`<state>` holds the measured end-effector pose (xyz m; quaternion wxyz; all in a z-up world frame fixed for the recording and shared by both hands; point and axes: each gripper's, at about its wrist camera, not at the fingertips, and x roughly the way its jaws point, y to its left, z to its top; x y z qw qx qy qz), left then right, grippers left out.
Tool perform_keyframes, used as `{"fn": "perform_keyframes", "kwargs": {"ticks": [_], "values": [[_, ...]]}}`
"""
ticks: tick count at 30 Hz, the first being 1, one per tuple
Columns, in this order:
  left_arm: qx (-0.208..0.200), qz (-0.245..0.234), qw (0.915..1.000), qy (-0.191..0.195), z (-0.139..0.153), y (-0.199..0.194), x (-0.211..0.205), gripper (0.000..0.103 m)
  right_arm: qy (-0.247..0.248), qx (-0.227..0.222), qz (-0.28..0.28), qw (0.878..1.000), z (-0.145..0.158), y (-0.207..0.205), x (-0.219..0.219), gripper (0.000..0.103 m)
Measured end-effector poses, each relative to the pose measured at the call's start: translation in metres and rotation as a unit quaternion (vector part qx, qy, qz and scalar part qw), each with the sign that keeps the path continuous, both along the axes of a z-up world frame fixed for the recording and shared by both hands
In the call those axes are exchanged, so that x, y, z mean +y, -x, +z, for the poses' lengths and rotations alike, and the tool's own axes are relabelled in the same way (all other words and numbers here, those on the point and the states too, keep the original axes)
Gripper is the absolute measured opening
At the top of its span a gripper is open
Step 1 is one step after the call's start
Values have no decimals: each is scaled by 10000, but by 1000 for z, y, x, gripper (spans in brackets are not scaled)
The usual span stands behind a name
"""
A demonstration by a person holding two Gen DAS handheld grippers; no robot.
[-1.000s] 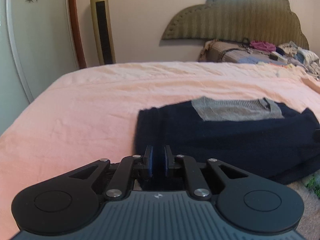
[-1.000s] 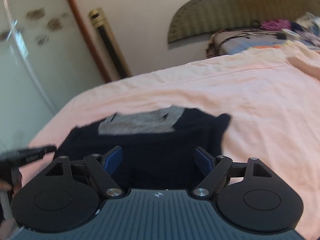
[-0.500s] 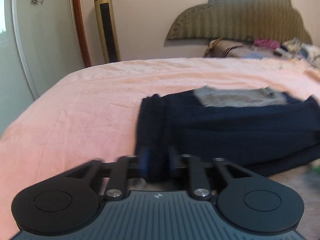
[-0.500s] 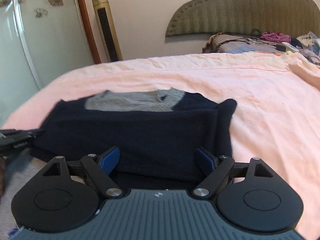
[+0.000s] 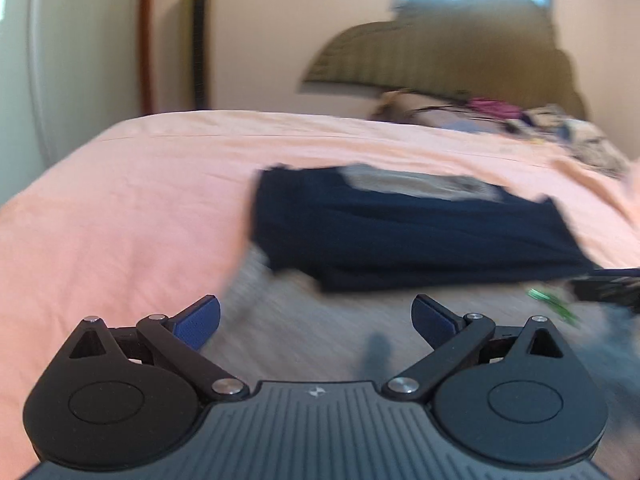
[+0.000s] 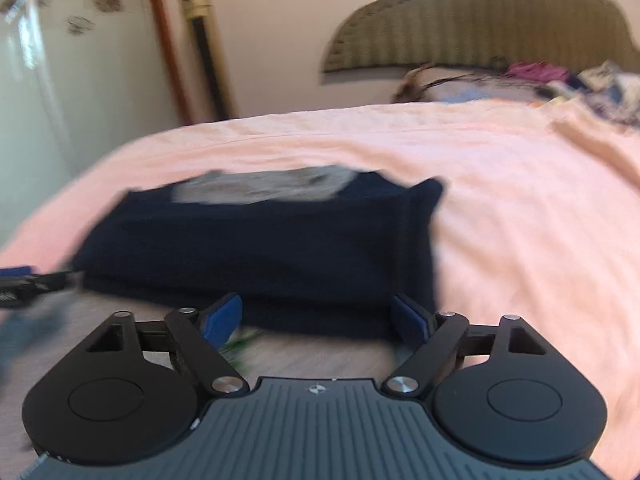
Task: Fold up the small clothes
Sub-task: 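Open both grippers and release the folded sweater, then grasp the grey sweater edge with the left gripper while the right gripper grasps it too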
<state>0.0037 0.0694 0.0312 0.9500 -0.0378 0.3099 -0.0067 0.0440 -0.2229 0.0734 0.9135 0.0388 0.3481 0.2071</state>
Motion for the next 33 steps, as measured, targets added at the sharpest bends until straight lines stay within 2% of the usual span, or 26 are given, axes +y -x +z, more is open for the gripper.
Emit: {"fn": "perform_keyframes", "kwargs": {"ticks": [2,3,4,6,9,10,11,12,13,14,15,16,17,18,20,21,22,23,24,25,27,28,30,31,33], "values": [[310,-316,9988,-229,-17,6,-13,103,304,207,139,9992,-13,15,11,97],[378,-346,9978,-412,-26,7,-15,103,544,35,205,9983,-20,23,14,98],[315,-348,9983,-341,-23,10,-12,103,762,-132,215,9968,-25,30,13,100],[440,-47,9984,-343,-22,11,-4,103,553,-18,-41,9985,-20,30,1,100],[549,2,9982,-253,-18,32,-4,103,500,72,-371,9980,-12,42,-6,95],[558,-155,9981,-194,-19,42,-7,103,365,64,-256,9990,-9,53,-5,96],[512,-349,9974,-372,-24,52,-16,103,269,72,-44,9996,-9,64,0,98],[311,-416,9962,-693,-29,61,-23,103,338,87,186,9992,-12,75,6,103],[294,-449,9958,-740,-26,63,-27,103,585,76,380,9975,-21,84,14,103],[410,-453,9960,-655,-23,64,-24,103,1022,-223,505,9932,-27,96,22,103],[496,-400,9968,-490,-18,68,-17,103,977,-209,541,9935,-23,98,22,103],[518,-365,9977,-252,-10,77,-8,103,838,-14,486,9953,-19,96,16,103],[478,-366,9982,45,-4,89,5,103,558,156,417,9974,-13,97,6,101],[419,-348,9979,358,2,104,21,103,64,311,462,9984,-5,102,-9,100],[402,-202,9939,1006,6,135,56,103,-1011,765,461,9909,5,110,-50,101],[533,-109,9888,1391,3,149,76,103,-1475,1045,334,9830,6,116,-73,101],[729,-28,9787,1917,-2,162,97,103,-1928,1334,180,9720,3,122,-97,101],[821,18,9638,2537,-10,174,117,103,-2352,1584,-10,9590,0,129,-122,101],[710,-1,9496,3052,-14,189,132,103,-2697,1752,-230,9466,-5,139,-144,101],[758,-11,9359,3440,-19,200,142,103,-2917,1843,-429,9376,-9,149,-163,101],[823,-112,9185,3865,-24,213,150,103,-2982,1953,-642,9321,-14,167,-185,98],[872,-211,9139,3959,-26,216,149,103,-2974,2022,-664,9307,-18,173,-190,95],[931,-355,9111,4000,-27,218,144,103,-3078,2180,-482,9249,-21,180,-190,95],[978,-437,9055,4107,-27,216,141,103,-3087,2273,-344,9229,-23,183,-187,95],[1053,-524,8870,4465,-30,212,137,102,-3043,2415,-74,9214,-24,188,-175,90]]}}
